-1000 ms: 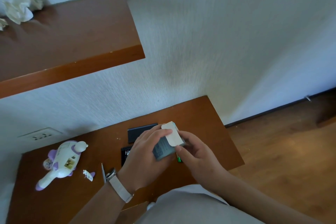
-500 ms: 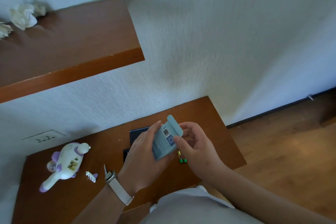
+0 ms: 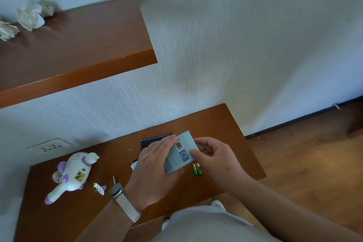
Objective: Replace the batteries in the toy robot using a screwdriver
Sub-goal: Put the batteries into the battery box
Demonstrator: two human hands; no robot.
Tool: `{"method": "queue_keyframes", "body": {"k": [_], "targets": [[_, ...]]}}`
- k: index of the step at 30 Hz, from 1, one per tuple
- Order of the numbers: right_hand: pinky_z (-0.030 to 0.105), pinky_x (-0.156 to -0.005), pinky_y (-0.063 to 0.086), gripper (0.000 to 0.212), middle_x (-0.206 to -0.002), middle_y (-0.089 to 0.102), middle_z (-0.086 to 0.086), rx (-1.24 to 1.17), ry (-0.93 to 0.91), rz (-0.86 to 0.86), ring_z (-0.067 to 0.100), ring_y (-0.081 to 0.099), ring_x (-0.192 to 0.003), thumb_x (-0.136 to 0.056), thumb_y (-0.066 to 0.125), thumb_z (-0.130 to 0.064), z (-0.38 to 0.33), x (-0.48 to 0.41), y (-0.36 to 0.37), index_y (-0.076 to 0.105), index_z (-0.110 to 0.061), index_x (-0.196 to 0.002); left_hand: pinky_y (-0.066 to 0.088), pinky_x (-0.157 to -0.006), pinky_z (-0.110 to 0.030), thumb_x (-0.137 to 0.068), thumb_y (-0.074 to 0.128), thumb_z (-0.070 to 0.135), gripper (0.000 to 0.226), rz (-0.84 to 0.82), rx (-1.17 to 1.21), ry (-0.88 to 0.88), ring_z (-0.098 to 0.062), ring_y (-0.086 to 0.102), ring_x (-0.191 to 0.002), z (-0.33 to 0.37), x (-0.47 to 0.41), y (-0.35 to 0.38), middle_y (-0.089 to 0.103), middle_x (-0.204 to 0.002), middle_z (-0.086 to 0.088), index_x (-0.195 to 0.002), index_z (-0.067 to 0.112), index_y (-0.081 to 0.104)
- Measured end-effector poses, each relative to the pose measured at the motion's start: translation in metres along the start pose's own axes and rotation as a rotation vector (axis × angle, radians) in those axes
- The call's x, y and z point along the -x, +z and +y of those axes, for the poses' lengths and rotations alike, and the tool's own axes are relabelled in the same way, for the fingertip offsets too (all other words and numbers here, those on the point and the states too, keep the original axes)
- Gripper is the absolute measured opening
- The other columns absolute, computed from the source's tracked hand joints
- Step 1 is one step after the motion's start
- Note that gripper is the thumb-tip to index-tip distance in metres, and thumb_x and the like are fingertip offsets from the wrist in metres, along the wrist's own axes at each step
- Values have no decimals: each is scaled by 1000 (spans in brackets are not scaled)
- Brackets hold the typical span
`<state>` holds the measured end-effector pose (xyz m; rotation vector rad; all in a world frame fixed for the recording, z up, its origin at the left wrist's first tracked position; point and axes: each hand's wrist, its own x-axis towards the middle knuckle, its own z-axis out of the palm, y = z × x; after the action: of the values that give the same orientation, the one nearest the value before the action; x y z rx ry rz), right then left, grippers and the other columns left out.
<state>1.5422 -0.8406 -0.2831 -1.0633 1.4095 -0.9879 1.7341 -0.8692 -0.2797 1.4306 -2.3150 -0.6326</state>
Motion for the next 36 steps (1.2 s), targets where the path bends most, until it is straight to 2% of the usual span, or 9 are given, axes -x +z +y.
{"method": "queue_keyframes", "body": {"k": [3,6,11,16,19,22,27,32,36], "targets": [[21,-62,59,10,-88,70,-26,22,34,3,1,70,-88,-91,69,-36,3,0,0,64,-37,-100,38,-103,-36,-73,71,46,77,-25,-45,13,-18,55,-125,7,-2,4,57,-143,1,-143,23,50],[20,-62,58,7,-86,71,-22,0,73,22,3,71,-86,-91,67,-36,5,-1,-1,66,-31,-97,35,-106,-36,-73,70,47,77,-39,-55,16,-21,54,-129,8,-3,6,56,-144,1,-143,22,50],[22,-62,58,17,-81,72,-15,-40,155,33,8,72,-83,-99,55,-35,6,-1,-3,67,-25,-91,35,-107,-37,-73,71,47,77,-51,-23,28,-17,52,-129,8,-5,12,56,-143,3,-143,24,50],[24,-65,57,17,-83,74,-6,-179,253,-8,18,73,-85,-98,58,-33,6,-4,-9,67,-20,-93,41,-103,-39,-72,76,46,76,-6,40,45,-4,44,-122,3,-5,17,57,-140,7,-140,28,50],[27,-67,57,16,-89,74,3,-283,309,-51,23,71,-85,-97,59,-30,5,-7,-12,66,-15,-96,41,-104,-37,-73,76,49,76,-6,52,64,2,41,-123,-1,-7,18,49,-137,21,-142,34,46],[25,-62,55,15,-93,73,9,-464,374,-106,20,65,-79,-98,59,-24,5,-9,-13,64,-10,-97,39,-104,-33,-73,76,52,80,-18,65,63,15,38,-123,-4,-8,20,40,-136,30,-142,44,36],[22,-54,50,12,-86,69,11,-721,492,-192,18,57,-73,-99,56,-17,8,-12,-10,64,-9,-95,40,-103,-34,-73,76,52,80,-28,64,53,14,37,-121,-8,-10,26,47,-140,23,-142,43,36],[24,-60,54,23,-91,70,11,-531,436,-166,16,61,-72,-101,53,-24,16,-16,-16,66,-6,-105,35,-106,-31,-74,73,54,77,-87,49,69,13,34,-121,-13,-15,32,38,-136,30,-143,40,41],[25,-67,55,27,-94,72,6,-293,374,-137,15,66,-76,-98,57,-36,18,-15,-17,65,-14,-111,36,-105,-30,-74,69,58,78,-81,40,53,4,37,-123,-12,-22,40,49,-145,16,-144,34,43]]}}
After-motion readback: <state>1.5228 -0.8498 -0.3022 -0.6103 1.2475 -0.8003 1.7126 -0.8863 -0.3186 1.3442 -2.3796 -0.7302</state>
